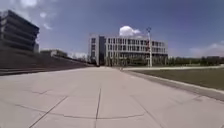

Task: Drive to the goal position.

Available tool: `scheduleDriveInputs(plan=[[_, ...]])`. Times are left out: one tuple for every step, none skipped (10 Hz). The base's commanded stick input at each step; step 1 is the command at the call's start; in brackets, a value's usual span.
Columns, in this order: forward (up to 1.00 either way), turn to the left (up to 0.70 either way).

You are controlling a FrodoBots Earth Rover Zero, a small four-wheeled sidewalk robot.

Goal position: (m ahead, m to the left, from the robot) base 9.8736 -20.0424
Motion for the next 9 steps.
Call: scheduleDriveInputs(plan=[[0.3,0.01],[0.3,0.01],[0.3,0.01],[0.3,0.01],[0.3,0.01],[0.3,0.01],[0.3,0.01],[0.3,0.01],[0.3,0.01]])
